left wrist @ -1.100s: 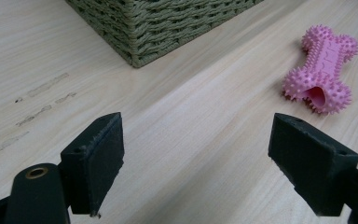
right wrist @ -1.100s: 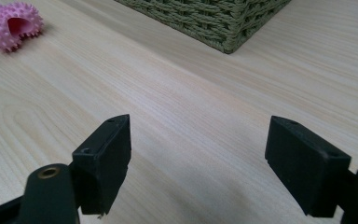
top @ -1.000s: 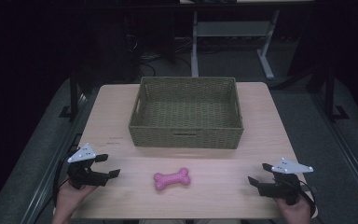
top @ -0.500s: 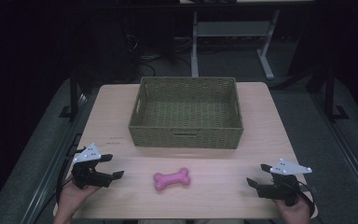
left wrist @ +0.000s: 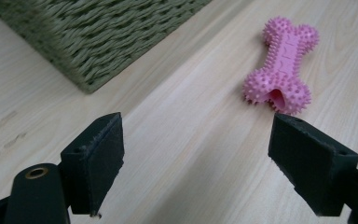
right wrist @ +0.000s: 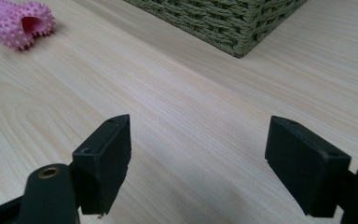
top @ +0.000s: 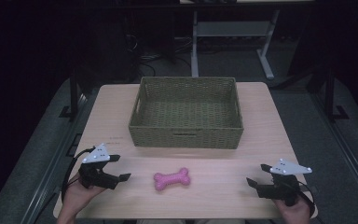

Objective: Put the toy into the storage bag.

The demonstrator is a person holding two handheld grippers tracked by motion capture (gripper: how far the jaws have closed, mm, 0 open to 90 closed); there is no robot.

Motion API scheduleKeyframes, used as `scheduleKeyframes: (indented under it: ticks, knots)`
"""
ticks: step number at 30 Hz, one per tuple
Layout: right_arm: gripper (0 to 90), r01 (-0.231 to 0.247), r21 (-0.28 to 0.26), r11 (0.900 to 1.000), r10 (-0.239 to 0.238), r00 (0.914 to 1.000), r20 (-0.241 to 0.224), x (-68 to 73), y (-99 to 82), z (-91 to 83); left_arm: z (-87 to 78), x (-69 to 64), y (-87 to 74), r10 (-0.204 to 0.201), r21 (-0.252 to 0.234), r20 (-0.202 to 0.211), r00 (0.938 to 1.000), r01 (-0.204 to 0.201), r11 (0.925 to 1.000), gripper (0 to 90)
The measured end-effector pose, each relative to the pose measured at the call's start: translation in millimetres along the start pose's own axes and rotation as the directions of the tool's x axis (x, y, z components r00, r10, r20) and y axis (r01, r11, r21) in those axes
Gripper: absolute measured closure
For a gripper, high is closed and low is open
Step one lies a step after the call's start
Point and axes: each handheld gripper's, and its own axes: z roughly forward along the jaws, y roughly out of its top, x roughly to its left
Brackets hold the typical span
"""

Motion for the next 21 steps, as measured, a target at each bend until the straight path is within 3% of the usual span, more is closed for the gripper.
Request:
scheduleKeyframes:
  ticks: [11,21]
  knots:
    - [22.1,0.004,-0.001,1.0,-0.004,1.0,0.004,2.4,-0.3,-0.5,6.8,-12.0,24.1,0.084,0.035,0.046,0.9954,-0.086,0.9957,18.2]
    - [22.1,0.0,-0.001,1.0,0.0,1.0,0.006,2.4,-0.4,-0.7,19.8,-18.2,40.2,0.125,0.077,0.097,0.9874,-0.133,0.9881,18.2]
